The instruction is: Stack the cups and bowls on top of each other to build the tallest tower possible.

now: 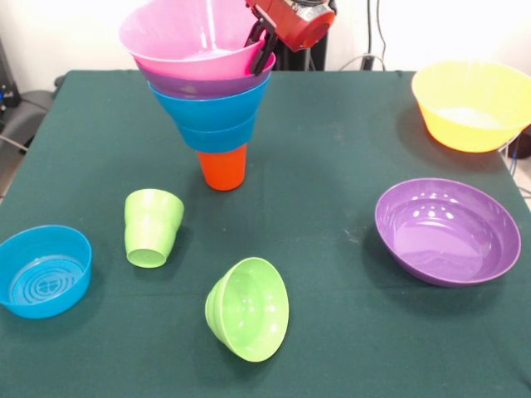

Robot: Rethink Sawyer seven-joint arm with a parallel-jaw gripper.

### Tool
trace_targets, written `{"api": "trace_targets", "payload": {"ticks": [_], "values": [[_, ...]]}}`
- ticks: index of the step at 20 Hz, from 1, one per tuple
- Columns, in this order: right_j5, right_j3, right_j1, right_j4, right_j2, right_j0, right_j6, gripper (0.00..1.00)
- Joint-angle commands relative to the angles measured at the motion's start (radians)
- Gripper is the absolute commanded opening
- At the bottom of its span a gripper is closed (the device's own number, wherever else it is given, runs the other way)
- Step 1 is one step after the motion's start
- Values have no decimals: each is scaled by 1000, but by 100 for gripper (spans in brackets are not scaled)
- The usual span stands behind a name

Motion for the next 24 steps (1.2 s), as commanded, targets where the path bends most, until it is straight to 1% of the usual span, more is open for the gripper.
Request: {"api": "trace_targets", "payload": {"ticks": [1,22,23,24], "values": [[0,-15,32,-17,137,-8,22,0],[31,-38,44,-23,109,8,54,0],[33,-40,45,-25,107,10,55,100],[33,-40,45,-25,106,11,55,100]]}}
